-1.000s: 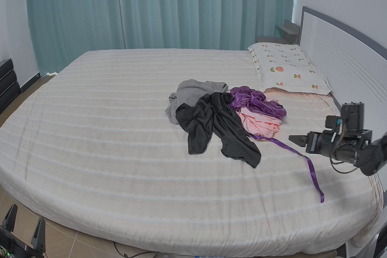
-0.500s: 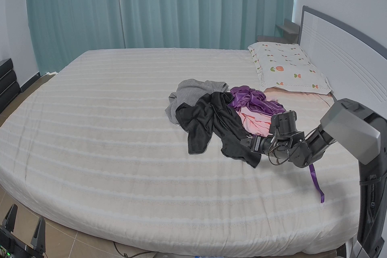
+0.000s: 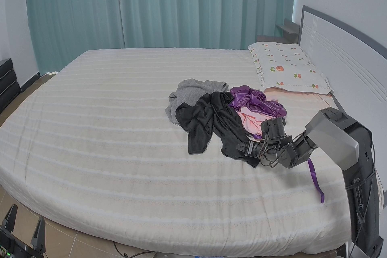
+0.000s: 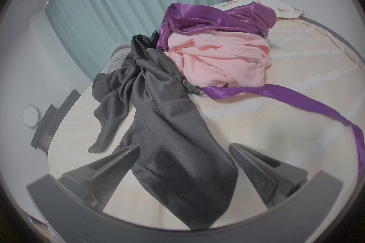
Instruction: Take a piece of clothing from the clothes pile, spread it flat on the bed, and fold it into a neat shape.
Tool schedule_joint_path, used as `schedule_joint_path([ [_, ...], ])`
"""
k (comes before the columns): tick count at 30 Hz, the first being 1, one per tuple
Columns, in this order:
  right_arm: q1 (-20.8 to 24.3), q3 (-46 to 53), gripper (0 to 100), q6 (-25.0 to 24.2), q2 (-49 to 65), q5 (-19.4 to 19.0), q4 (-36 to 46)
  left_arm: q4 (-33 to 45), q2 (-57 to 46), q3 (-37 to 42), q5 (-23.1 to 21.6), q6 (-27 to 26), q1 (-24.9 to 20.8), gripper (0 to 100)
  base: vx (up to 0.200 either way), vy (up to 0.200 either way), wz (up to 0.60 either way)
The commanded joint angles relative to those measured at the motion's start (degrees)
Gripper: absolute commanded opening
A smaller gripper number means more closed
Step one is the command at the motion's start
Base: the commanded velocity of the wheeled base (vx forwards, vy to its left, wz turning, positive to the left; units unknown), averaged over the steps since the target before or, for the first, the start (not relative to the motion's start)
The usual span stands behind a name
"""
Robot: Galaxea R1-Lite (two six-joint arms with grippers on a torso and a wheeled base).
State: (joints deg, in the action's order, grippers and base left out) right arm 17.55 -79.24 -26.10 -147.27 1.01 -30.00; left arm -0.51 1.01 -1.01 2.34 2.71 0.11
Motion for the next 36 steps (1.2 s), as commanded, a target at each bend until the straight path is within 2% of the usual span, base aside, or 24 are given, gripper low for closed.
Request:
schedule_joint_path([
  [1,0.64,-1.71,100,0.0,-1.35,0.13,0.65,-0.02,-0.66,1.01,0.03,0.02,0.07,100,0.0,0.0,0.0],
  [7,1.08,-5.66,100,0.0,-3.37,1.36,3.11,-0.02,-0.66,1.01,0.03,0.02,-0.02,100,0.0,0.0,0.0],
  [8,1.08,-5.66,0,0.0,-3.46,1.36,3.11,-0.02,-0.66,1.01,0.03,0.02,0.07,100,0.0,0.0,0.0],
  [17,1.43,-6.81,0,-0.18,-4.07,1.54,2.93,-0.02,-0.66,1.01,0.03,0.02,0.07,100,0.0,0.0,0.0],
  [21,1.52,-5.84,0,-3.61,-2.14,1.54,2.75,-0.02,-0.66,1.01,0.03,0.02,-0.02,100,0.0,0.0,0.0],
  [22,1.52,-3.29,0,-6.86,0.94,0.75,2.58,-0.02,-0.66,1.01,0.03,0.02,0.07,100,0.0,0.0,0.0],
  [24,1.52,0.93,0,-8.7,5.16,-0.66,2.32,-0.02,-0.66,1.01,0.03,0.02,0.07,100,0.0,0.0,0.0],
  [26,1.52,3.83,0,-9.14,7.79,-2.07,1.96,-0.02,-0.66,1.01,0.03,0.02,0.07,100,0.0,0.0,0.0],
  [28,1.34,11.21,0,-9.5,14.65,-5.67,0.03,-0.02,-0.66,1.01,0.03,0.02,0.07,100,0.0,0.0,0.0],
  [31,1.08,19.65,0,-9.76,21.68,-8.66,-4.54,-0.02,-0.66,1.01,0.03,0.02,0.07,100,0.0,0.0,0.0],
  [36,2.05,31.6,0,-10.02,33.9,-9.01,-15.79,-0.02,-0.66,1.01,0.03,0.02,-0.02,100,0.0,0.0,0.0],
])
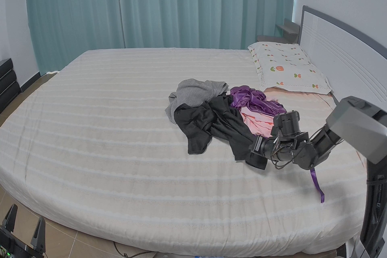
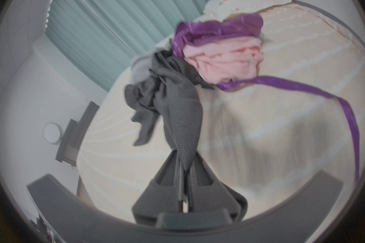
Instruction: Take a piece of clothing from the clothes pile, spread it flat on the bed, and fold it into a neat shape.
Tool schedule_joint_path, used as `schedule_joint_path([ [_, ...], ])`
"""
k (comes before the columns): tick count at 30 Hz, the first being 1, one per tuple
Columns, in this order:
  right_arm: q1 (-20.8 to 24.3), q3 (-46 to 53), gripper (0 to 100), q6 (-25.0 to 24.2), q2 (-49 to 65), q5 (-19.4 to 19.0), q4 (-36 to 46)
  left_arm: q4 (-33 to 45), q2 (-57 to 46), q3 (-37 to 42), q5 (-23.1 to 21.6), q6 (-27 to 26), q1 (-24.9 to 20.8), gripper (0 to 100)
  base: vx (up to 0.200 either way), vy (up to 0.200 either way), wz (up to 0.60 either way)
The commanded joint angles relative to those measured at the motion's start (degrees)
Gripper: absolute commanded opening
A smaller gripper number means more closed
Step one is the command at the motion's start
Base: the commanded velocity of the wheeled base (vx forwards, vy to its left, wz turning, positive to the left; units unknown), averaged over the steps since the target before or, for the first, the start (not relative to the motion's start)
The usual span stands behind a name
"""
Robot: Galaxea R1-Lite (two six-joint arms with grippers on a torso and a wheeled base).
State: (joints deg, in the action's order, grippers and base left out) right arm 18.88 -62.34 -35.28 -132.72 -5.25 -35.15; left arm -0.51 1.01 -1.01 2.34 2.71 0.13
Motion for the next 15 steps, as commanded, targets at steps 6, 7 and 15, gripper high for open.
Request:
schedule_joint_path([
  [6,3.97,20.33,0,-1.81,34.63,-4.85,-15.04,-0.02,-0.66,1.01,0.03,0.02,0.04,100,0.0,0.0,0.0],
  [7,4.41,20.16,0,-1.81,35.95,-4.94,-15.04,-0.02,-0.66,1.01,0.03,0.02,-0.05,100,0.0,0.0,0.0],
  [15,6.08,12.42,0,-2.16,42.54,-4.94,-15.57,0.25,-0.57,1.01,-2.6,-3.15,-0.05,100,0.0,0.0,0.0],
])
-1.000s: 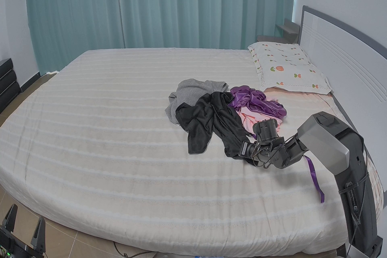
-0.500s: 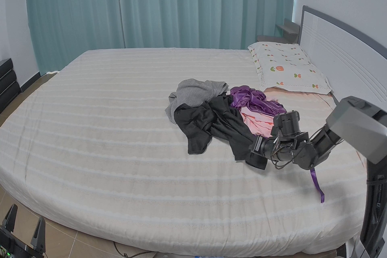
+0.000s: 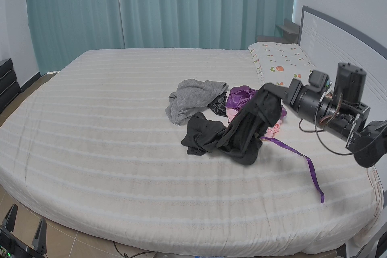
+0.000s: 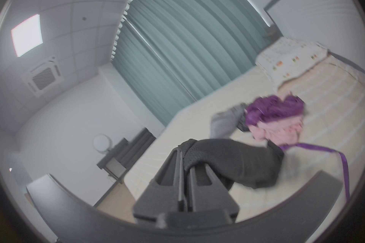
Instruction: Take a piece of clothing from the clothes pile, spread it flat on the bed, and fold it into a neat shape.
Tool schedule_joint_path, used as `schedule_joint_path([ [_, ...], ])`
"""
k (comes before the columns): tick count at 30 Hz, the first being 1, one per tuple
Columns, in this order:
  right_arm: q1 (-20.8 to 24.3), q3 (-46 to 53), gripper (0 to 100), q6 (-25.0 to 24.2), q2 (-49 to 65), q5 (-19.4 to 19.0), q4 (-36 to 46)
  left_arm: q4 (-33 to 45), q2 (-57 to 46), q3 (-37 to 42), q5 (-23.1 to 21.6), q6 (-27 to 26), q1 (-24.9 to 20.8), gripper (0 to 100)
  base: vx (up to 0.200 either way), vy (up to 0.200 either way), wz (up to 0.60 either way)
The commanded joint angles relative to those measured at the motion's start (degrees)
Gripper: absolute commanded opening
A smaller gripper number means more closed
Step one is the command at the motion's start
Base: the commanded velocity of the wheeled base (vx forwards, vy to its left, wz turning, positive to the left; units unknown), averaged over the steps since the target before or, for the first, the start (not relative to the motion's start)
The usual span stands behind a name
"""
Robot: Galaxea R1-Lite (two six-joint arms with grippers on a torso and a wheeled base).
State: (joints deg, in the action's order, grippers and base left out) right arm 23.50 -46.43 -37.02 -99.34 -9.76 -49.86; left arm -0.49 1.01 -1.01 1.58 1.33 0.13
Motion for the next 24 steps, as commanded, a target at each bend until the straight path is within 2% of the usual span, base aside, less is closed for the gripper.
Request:
schedule_joint_path([
  [1,1.63,-3.31,0,-0.51,9.34,-0.61,-0.85,0.31,-0.66,1.01,-2.2,-1.86,-0.05,100,0.0,0.0,0.0],
  [8,3.65,-3.22,0,-1.74,11.19,-1.4,-1.64,-0.22,-0.75,1.01,-3.17,-4.23,0.04,100,0.0,0.0,0.0],
  [10,3.74,-2.96,0,-1.74,11.27,-1.57,-1.73,-1.45,-0.4,-0.22,-3.43,-3.44,-0.05,100,0.0,0.0,0.0],
  [11,3.74,-2.87,0,-1.91,11.45,-1.84,-1.73,-3.47,2.68,-8.13,-3.69,0.34,-0.31,100,0.0,0.0,0.0],
  [13,3.74,-2.7,0,-1.91,11.19,-1.84,-1.73,-3.56,10.33,-14.46,-4.66,5.88,-0.84,100,0.0,0.0,0.0],
  [19,4.27,-1.99,0,-1.91,10.22,-1.92,-1.73,-3.99,25.36,-15.51,-13.45,2.01,-2.16,100,0.0,0.0,0.0],
  [21,4.36,-1.99,0,-1.82,9.96,-1.84,-1.73,-3.99,27.46,-15.42,-14.68,1.92,-2.24,100,0.0,0.0,0.0],
  [24,4.45,-2.87,0,-1.82,9.34,-1.92,-1.73,-4.17,36.25,-15.42,-17.84,1.04,-3.21,100,0.0,0.0,0.0],
])
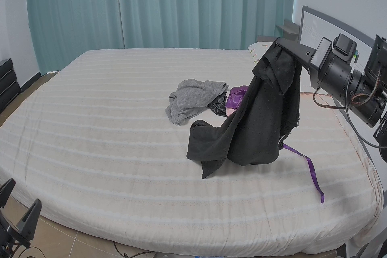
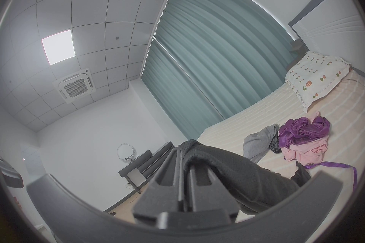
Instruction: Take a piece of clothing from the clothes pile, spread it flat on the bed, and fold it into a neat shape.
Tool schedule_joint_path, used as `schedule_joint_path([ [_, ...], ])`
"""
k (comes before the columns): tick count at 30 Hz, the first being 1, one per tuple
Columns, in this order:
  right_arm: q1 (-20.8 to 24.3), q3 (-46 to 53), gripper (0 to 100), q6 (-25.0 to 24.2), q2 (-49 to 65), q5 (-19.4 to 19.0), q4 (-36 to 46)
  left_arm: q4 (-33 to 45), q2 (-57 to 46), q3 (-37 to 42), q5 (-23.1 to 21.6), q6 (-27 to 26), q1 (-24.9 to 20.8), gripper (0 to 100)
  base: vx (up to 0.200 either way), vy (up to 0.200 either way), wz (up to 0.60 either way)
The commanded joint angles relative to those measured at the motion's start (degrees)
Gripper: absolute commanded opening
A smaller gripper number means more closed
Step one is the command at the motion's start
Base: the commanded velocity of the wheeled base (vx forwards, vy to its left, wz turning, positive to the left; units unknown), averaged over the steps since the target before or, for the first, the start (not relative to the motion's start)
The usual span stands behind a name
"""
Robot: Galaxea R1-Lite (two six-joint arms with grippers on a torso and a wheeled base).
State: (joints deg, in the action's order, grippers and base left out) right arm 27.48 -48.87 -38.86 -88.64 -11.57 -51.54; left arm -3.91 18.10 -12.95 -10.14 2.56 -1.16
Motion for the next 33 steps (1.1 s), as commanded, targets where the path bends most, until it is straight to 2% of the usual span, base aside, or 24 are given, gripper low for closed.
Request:
schedule_joint_path([
  [1,0.47,-0.43,0,0.02,-1.45,-0.12,-0.05,-0.75,19.87,-3.49,-6.29,-0.27,-2.09,100,0.0,0.0,0.0],
  [3,1.35,-0.61,0,0.02,-1.89,0.06,-0.05,-0.75,25.93,-3.49,-7.26,0.08,-4.91,100,0.0,0.0,0.0],
  [5,1.44,-0.61,0,0.02,-1.89,0.06,-0.05,-0.75,27.07,-3.49,-7.26,0.08,-5.61,100,0.0,0.0,0.0],
  [6,1.44,-1.31,0,0.02,-2.15,-0.03,-0.14,-0.75,31.12,-3.49,-7.26,0.08,-8.51,100,0.0,0.0,0.0],
  [9,1.53,-2.28,0,0.02,-2.77,0.23,-0.23,-1.18,36.56,-4.02,-7.26,0.6,-12.82,100,0.0,0.0,0.0],
  [16,0.91,-2.28,0,0.02,-1.8,0.14,-0.49,-9.53,49.92,-4.19,-6.73,0.96,-17.91,100,0.0,0.0,0.0],
  [17,1.0,-2.19,0,0.19,-1.71,0.14,-0.4,-14.02,55.29,-4.28,-6.21,0.96,-19.58,100,0.0,0.0,0.0],
  [18,1.09,-2.19,0,0.19,-1.71,0.14,-0.49,-14.37,55.64,-4.37,-6.12,0.96,-19.67,100,0.0,0.0,0.0],
  [19,1.26,-2.1,0,0.19,-1.8,0.23,-0.49,-18.59,59.77,-4.46,-4.89,1.13,-21.34,100,0.0,0.0,0.0],
  [22,1.35,-2.19,0,0.37,-1.8,0.23,-0.49,-23.25,65.83,-4.54,-2.69,2.89,-24.42,100,0.0,0.0,0.0],
  [23,1.17,-2.28,0,0.37,-1.54,0.14,-0.49,-25.79,70.4,-5.33,-0.4,4.65,-27.14,100,0.0,0.0,0.0],
  [27,0.91,-2.28,0,0.46,-1.36,0.14,-0.49,-30.8,79.1,-8.76,4.43,8.16,-31.19,100,0.0,0.0,0.0],
  [33,0.82,-2.19,0,0.63,-1.36,0.14,-0.49,-37.4,91.85,-16.76,5.57,13.0,-36.02,100,0.0,0.0,0.0],
])
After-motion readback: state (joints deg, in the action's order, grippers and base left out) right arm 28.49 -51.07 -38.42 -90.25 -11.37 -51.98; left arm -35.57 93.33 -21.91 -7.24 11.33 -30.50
